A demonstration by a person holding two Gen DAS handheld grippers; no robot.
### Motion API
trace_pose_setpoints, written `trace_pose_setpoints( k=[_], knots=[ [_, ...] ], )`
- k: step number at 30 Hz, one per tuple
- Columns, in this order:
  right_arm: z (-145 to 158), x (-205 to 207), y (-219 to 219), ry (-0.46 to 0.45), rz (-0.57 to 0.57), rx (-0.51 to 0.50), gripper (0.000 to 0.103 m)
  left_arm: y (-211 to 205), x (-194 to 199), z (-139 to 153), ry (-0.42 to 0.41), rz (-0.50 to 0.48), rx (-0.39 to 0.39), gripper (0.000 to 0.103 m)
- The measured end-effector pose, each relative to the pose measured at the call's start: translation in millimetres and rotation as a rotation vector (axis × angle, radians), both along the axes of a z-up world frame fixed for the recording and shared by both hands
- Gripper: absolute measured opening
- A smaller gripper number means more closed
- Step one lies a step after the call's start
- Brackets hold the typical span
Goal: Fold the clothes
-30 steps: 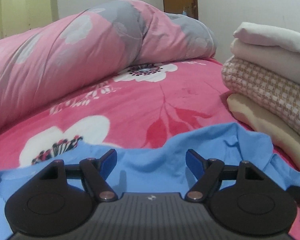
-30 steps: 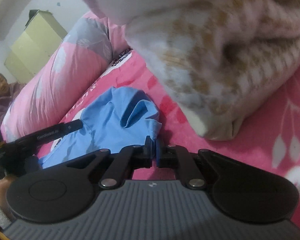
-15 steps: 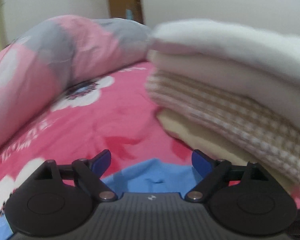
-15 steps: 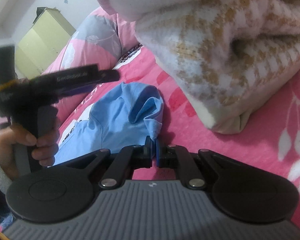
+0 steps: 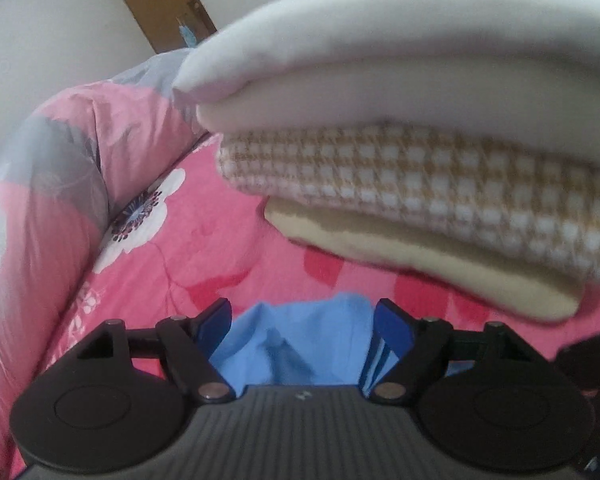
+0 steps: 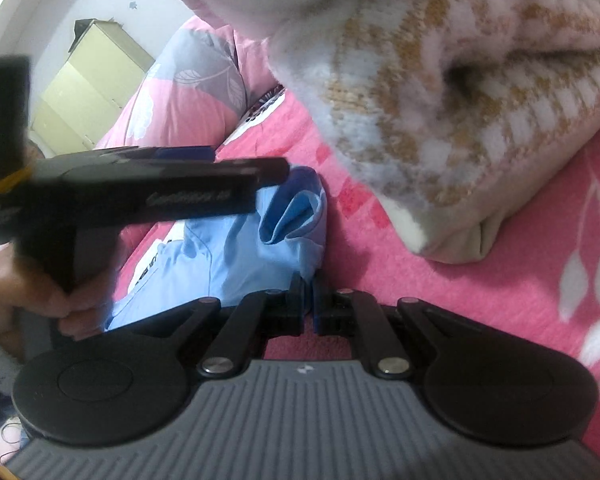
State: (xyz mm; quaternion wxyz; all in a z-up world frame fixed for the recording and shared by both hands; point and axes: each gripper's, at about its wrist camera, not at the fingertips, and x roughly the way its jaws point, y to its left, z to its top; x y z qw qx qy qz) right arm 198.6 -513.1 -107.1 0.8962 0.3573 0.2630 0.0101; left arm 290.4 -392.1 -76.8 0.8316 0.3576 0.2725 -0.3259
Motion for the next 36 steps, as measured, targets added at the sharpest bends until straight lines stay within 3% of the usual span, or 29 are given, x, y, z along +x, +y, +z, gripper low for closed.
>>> trace_pose_setpoints(
  k=[5, 9, 13, 17, 18, 21, 25, 28, 33, 36],
  knots=[
    [0.1, 3.7, -1.1, 0.001, 0.0, -0.011, 0.002, -5.4, 15.8, -17.2, 0.007, 0.066, 0.076, 0.069],
    [0.0, 6.7, -1.8, 0.003, 0.003, -0.016, 0.002, -3.3, 31.3, -17.4, -0.044, 0.128, 0.087, 0.064],
    [-1.2, 8.0, -2.0, 0.003, 0.007, -0.02, 0.002, -3.6, 47.8, -10.9, -0.051, 0.184, 0.042, 0.058],
    [-1.7, 9.5, -2.3, 0.002, 0.008, -0.018, 0.002, -5.2, 63.0, -9.6, 0.001, 0.22, 0.003, 0.035],
    [-1.8, 8.4, -0.9, 0.002, 0.008, -0.018, 0.002, -4.0, 67.8, -7.6, 0.021, 0.233, -0.024, 0.03],
    [-2.1, 2.3, 5.9, 0.001, 0.011, -0.016, 0.002, 0.3, 77.4, 2.3, 0.063, 0.26, -0.134, 0.029],
    [-6.3, 3.4, 13.5, -0.001, 0.009, -0.003, 0.002, -2.0, 85.3, 8.6, 0.142, 0.26, -0.268, 0.03],
    [-6.4, -0.8, 11.1, -0.002, 0.002, 0.006, 0.002, -6.1, 90.8, 3.1, 0.206, 0.268, -0.351, 0.038],
    [-5.7, -7.9, 10.1, -0.003, -0.021, 0.004, 0.002, -2.6, 98.3, -4.9, 0.255, 0.283, -0.462, 0.066],
    [-4.6, -11.1, 9.8, -0.003, -0.041, 0.005, 0.003, 8.1, 104.6, -3.4, 0.266, 0.307, -0.528, 0.077]
  ],
)
